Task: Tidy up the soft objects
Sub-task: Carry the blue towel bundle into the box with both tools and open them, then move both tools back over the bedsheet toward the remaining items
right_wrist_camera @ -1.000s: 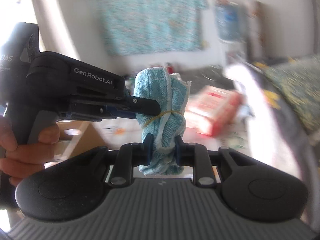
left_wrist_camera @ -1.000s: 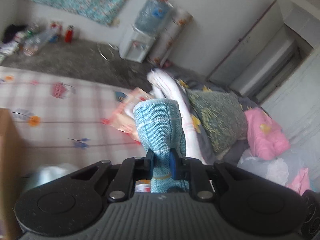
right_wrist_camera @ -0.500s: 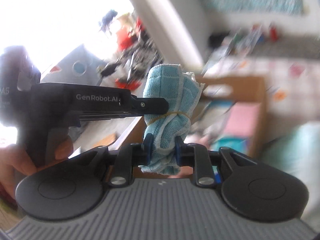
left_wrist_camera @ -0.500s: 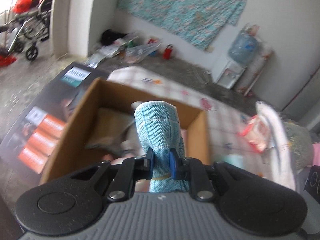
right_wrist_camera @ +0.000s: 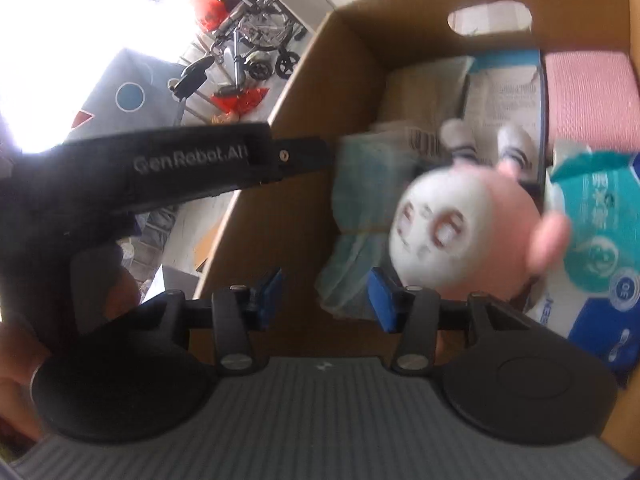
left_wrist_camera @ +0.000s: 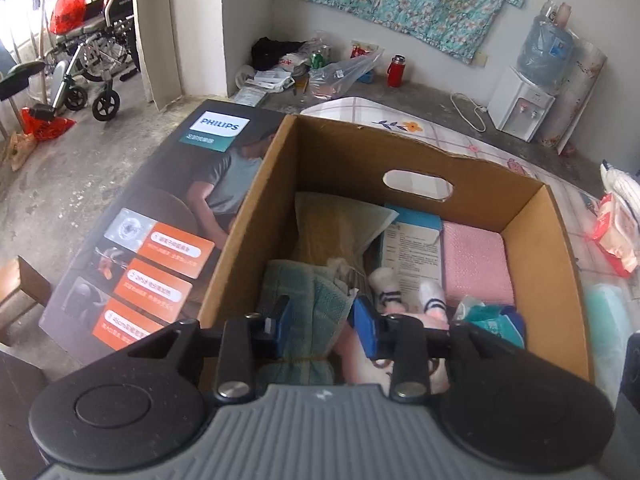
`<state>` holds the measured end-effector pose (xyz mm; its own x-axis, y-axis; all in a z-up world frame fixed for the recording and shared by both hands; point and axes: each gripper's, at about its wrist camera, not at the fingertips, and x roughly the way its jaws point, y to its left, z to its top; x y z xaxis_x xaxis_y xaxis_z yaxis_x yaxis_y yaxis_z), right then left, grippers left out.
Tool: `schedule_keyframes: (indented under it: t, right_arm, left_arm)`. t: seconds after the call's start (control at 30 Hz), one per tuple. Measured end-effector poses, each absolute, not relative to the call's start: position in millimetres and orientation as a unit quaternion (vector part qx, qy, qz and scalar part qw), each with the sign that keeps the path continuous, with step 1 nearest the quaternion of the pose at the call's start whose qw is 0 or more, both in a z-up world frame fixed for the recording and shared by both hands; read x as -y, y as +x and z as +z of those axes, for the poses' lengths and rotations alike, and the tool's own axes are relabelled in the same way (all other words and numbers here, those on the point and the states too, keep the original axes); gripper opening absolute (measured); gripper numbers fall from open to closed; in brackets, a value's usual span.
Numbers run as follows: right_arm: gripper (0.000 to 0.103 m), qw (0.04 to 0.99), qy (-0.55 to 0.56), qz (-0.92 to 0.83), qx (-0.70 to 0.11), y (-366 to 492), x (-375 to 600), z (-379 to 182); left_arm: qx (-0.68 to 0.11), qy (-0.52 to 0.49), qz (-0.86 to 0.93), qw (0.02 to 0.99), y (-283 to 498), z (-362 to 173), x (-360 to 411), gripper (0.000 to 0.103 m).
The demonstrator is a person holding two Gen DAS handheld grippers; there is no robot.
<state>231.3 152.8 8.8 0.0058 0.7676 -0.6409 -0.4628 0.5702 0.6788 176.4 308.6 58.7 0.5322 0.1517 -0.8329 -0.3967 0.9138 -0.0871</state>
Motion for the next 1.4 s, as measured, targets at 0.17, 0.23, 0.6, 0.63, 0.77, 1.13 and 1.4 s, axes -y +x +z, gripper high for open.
schedule_keyframes:
  t: [0.17,0.23,0.6,0.63,0.77,1.13,1.4]
  right_arm:
    - [0.048,0.699,0.145,0.451,-0.536,232.5,-132.5,20.1]
    - [0.05,0.703,0.155,0.455,-0.525,233.0,-119.4,28.3]
    - [0.073,0.777,0.209,0.443,-0.396,197.4,18.2,81.0]
    - [0.075,0.788,0.213,0.435,-0.379,192.3,37.4,86.6]
    - [0.081,0.846,0.208,0.376,-0.314,168.9,120.6,109.8]
    - [0.082,0.921,0.187,0.17,-0.296,122.0,319.6,94.8]
    - [0.082,0.918,0.179,0.086,-0.343,117.8,381.5,24.8]
  left_arm:
    - [-0.446,-0.125,0.159,0.872,168.4,63.2,-301.8,0.043]
    - [-0.433,-0.132,0.153,0.879,161.9,71.0,-298.8,0.049]
    - [-0.324,-0.117,0.059,0.937,107.7,127.1,-200.6,0.082]
    - [-0.314,-0.113,0.043,0.942,104.2,129.6,-185.6,0.085]
    - [-0.281,-0.09,-0.025,0.955,93.6,129.7,-113.6,0.089]
    - [-0.284,-0.033,-0.193,0.939,109.9,56.2,87.6,0.089]
    - [-0.297,-0.027,-0.209,0.932,102.6,-5.2,139.6,0.084]
